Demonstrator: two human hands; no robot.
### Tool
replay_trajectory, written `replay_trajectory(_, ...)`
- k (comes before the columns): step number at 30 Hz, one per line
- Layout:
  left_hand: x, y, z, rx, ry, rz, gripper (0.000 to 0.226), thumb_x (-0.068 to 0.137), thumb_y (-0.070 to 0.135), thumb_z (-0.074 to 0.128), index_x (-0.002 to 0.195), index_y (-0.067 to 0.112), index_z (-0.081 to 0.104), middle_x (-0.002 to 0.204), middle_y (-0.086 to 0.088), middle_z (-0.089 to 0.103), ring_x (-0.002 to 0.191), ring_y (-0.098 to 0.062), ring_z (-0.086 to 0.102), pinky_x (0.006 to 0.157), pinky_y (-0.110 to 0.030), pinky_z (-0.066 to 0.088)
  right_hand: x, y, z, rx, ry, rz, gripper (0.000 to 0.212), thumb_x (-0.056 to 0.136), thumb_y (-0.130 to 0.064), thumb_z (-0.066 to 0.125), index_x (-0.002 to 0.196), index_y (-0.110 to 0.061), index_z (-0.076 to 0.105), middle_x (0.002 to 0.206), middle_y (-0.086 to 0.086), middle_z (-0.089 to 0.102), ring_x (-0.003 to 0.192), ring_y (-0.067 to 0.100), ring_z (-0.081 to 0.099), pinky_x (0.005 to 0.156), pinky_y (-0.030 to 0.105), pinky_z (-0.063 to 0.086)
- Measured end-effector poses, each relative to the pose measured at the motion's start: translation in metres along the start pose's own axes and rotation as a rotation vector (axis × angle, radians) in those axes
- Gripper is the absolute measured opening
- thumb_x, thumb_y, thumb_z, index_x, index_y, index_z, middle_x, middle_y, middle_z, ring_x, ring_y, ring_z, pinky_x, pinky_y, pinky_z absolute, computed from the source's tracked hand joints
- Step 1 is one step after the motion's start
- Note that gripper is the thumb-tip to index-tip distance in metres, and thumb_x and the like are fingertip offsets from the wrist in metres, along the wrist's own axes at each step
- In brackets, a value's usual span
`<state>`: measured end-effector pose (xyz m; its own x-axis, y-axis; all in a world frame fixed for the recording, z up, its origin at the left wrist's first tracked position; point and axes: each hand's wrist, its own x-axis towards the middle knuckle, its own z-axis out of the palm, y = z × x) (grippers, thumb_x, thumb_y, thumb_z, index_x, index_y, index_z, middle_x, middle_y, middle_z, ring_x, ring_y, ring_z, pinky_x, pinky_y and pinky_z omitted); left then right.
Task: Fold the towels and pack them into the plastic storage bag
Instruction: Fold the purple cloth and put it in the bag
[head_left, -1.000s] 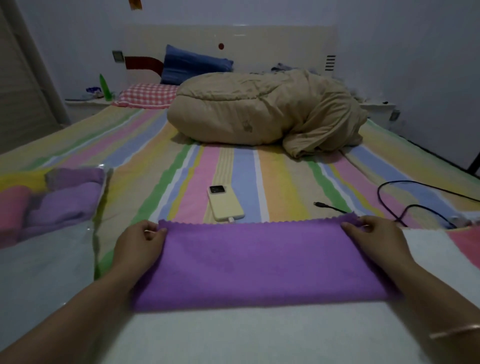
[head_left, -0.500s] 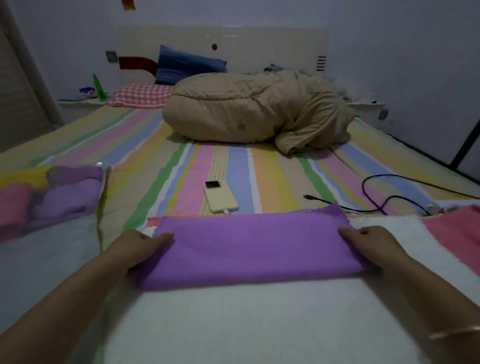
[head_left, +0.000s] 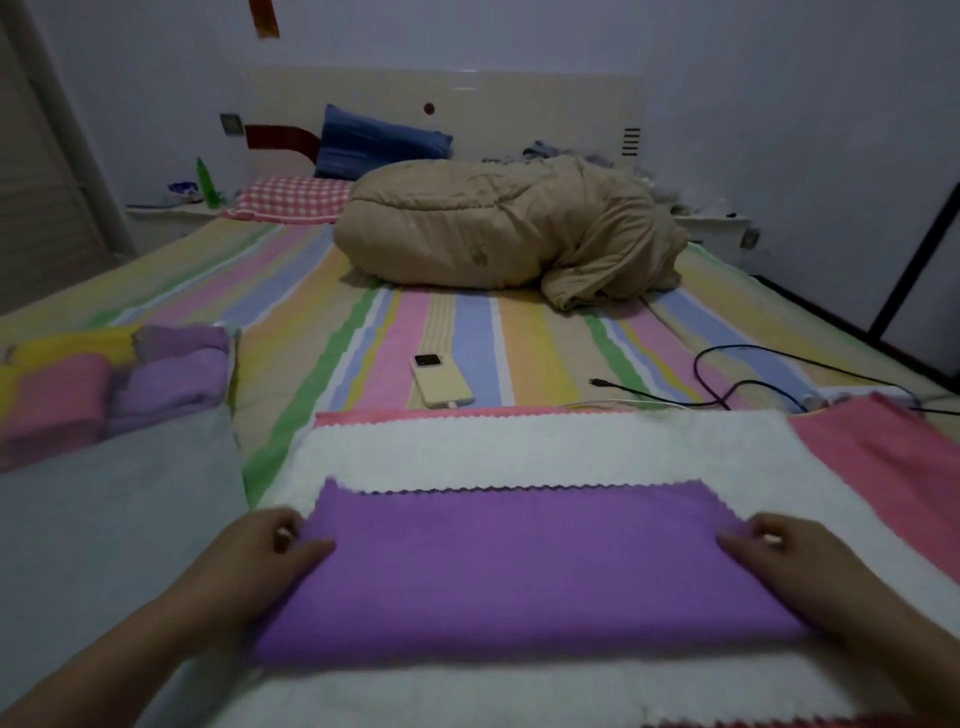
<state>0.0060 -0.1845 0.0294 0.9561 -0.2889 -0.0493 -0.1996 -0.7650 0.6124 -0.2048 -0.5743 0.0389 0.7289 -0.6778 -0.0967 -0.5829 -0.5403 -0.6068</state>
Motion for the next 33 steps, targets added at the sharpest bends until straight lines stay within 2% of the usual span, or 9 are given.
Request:
replay_trajectory(6,-0.006,-0.007,0.016,0.116,0.077,0.019,0.024,0.086,0.040,0.066,0.079,0.018,0.059,0.075,0.000,0.063,0.072,-0.017,0.058,0.062,-0.030,0.041,-0.014,0.009,0.013,-0.080,0.104,0.039,0.038,0.093,-0.043,0.053,0.070,-0.016,0.066,0.073,0.001,0.066,0.070,0.018,0.058,0.063,0.032,0.040)
replay_trajectory(12,-0.014,-0.003,0.024,0.155,0.176,0.034,0.022,0.090,0.040,0.059,0.091,0.020,0.051,0.080,0.001,0.058,0.076,-0.020,0.056,0.069,-0.031,0.044,-0.026,0.009,0.019,-0.051,0.149,0.096,0.029,0.091,-0.040,0.056,0.073,-0.018,0.065,0.072,-0.001,0.064,0.071,0.021,0.057,0.063,0.032,0.040)
replay_trajectory(16,-0.016,0.000,0.022,0.139,0.124,0.006,0.033,0.084,0.048,0.063,0.096,0.020,0.052,0.079,0.004,0.059,0.074,-0.017,0.056,0.065,-0.031,0.042,-0.030,0.001,0.017,0.302,0.107,0.201,0.021,0.086,-0.027,0.069,0.095,-0.008,0.067,0.089,0.009,0.067,0.076,0.022,0.061,0.067,0.032,0.047)
replay_trajectory(19,-0.017,-0.003,0.018,0.040,0.025,-0.046,0.054,0.072,0.054,0.074,0.109,0.022,0.052,0.095,0.000,0.063,0.082,-0.017,0.060,0.069,-0.030,0.046,-0.041,-0.012,0.020,0.661,0.080,0.303,0.043,0.078,-0.019,0.077,0.117,-0.008,0.062,0.104,0.015,0.067,0.086,0.030,0.066,0.081,0.041,0.054)
replay_trajectory(24,-0.031,0.001,0.015,0.138,0.219,0.122,0.082,0.062,0.049,0.083,0.129,0.022,0.044,0.110,-0.001,0.061,0.094,-0.024,0.062,0.072,-0.031,0.047,-0.061,-0.080,0.032,0.609,0.229,0.056,0.067,0.077,-0.005,0.073,0.136,-0.022,0.045,0.117,0.009,0.057,0.095,0.026,0.059,0.083,0.040,0.052)
replay_trajectory(27,-0.032,0.005,0.017,0.178,0.415,0.289,0.042,0.074,0.036,0.078,0.109,0.025,0.057,0.104,0.004,0.063,0.081,-0.020,0.064,0.068,-0.033,0.051,-0.083,-0.133,0.055,0.450,0.244,-0.186,0.069,0.078,-0.010,0.072,0.134,-0.034,0.041,0.099,0.000,0.060,0.072,0.010,0.056,0.067,0.027,0.048)
replay_trajectory(29,-0.031,0.014,0.013,-0.242,0.223,0.140,0.013,0.091,0.030,0.061,0.091,0.017,0.062,0.081,0.001,0.070,0.059,-0.019,0.064,0.059,-0.033,0.053,-0.100,-0.163,0.083,0.339,0.162,-0.359,0.070,0.080,-0.016,0.071,0.137,-0.037,0.035,0.096,-0.003,0.062,0.063,-0.001,0.051,0.058,0.013,0.042)
replay_trajectory(30,-0.031,0.021,0.012,-0.545,0.032,-0.038,0.027,0.098,0.031,0.050,0.090,0.009,0.063,0.070,-0.003,0.070,0.050,-0.020,0.062,0.051,-0.030,0.051,-0.110,-0.175,0.099,0.295,0.075,-0.434,0.075,0.082,-0.021,0.072,0.141,-0.037,0.030,0.102,-0.003,0.063,0.066,-0.001,0.054,0.061,0.009,0.043)
replay_trajectory(33,-0.031,0.025,0.005,-0.886,-0.302,-0.419,0.051,0.099,0.050,0.035,0.078,0.008,0.056,0.055,-0.005,0.051,0.041,-0.016,0.045,0.034,-0.016,0.035,-0.133,-0.190,0.133,0.218,-0.225,-0.587,0.091,0.080,-0.044,0.073,0.149,-0.036,0.014,0.136,-0.006,0.053,0.117,0.008,0.055,0.095,0.019,0.040)
